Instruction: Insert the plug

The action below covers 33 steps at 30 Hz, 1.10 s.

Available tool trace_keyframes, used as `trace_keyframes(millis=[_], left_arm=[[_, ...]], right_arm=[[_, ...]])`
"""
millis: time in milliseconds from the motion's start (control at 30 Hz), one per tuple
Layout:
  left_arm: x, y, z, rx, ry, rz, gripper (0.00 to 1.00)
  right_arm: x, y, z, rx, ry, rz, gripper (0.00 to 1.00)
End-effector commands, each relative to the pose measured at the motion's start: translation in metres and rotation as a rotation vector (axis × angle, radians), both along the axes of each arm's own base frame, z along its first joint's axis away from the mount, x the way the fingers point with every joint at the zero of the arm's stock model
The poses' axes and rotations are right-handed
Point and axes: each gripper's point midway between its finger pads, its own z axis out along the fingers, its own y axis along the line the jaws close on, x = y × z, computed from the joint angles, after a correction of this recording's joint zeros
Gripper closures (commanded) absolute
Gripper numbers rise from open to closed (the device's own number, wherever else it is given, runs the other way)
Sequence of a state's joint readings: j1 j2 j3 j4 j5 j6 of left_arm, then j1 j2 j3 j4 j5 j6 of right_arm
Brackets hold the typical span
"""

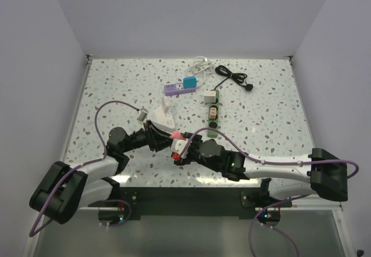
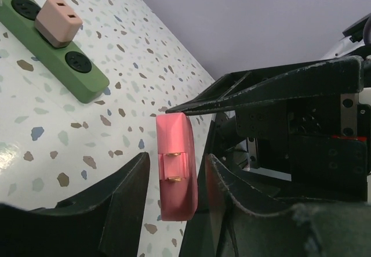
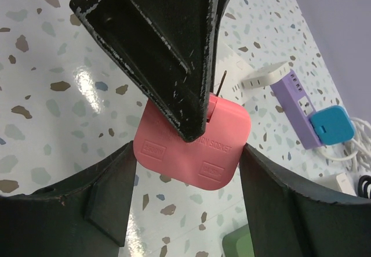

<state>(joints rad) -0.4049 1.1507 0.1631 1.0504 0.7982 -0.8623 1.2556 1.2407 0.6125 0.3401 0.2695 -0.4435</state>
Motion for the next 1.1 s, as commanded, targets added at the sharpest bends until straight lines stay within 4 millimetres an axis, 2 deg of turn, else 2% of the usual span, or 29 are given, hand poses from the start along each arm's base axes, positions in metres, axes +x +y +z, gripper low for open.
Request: trace_keyframes(millis=[0,200,300,400,433,533,567,667,800,833,867,933,1067], left_arm=[[-0.011,-0.005,0.011,-0.033,-0.062,-0.065,0.53],[-0.014,-0.011,0.012,-0.056,-0.053,-0.097,0.62],[-0.016,-0.012,0.020,-0.089,-0.085,-0.110,0.72],[-0.015,-0.012,0.025,-0.110,-0.091,-0.103,1.00],[-0.014,-0.012,0.025,-0.113,-0.094,-0.100,1.00],[-0.011,-0.012,0.033,-0.130,-0.129,-0.094,1.00],[-0.010,-0.013,0.035,-0.136,-0.139,-0.092,1.00],[-0.002,-0.013,0.053,-0.168,-0.194,-0.072,1.00],[0.016,-0.009,0.084,-0.209,-0.294,-0.030,1.00],[0.018,-0.006,0.089,-0.218,-0.310,-0.020,1.00],[0.019,-0.003,0.101,-0.242,-0.341,-0.017,1.00],[0.023,0.005,0.111,-0.253,-0.376,-0.008,1.00],[0.019,0.007,0.131,-0.266,-0.473,-0.018,1.00]], right_arm=[[0.003,0.003,0.034,0.093,-0.089,0.009,0.95],[0.000,0.003,0.034,0.090,-0.098,0.030,0.95],[0.002,0.003,0.030,0.079,-0.099,0.021,0.96],[0.003,0.001,0.033,0.088,-0.109,0.013,0.96],[0.004,0.001,0.033,0.095,-0.110,0.010,0.95],[0.009,-0.004,0.043,0.145,-0.099,-0.044,0.74],[0.011,-0.006,0.044,0.153,-0.100,-0.066,0.41],[0.021,-0.015,0.059,0.222,-0.111,-0.143,0.14],[0.022,-0.025,0.083,0.311,-0.088,-0.155,0.02],[0.024,-0.030,0.087,0.347,-0.068,-0.162,0.02],[0.022,-0.036,0.100,0.397,-0.062,-0.151,0.02],[0.026,-0.043,0.107,0.480,0.001,-0.132,0.02],[0.026,-0.044,0.126,0.578,0.072,-0.088,0.02]])
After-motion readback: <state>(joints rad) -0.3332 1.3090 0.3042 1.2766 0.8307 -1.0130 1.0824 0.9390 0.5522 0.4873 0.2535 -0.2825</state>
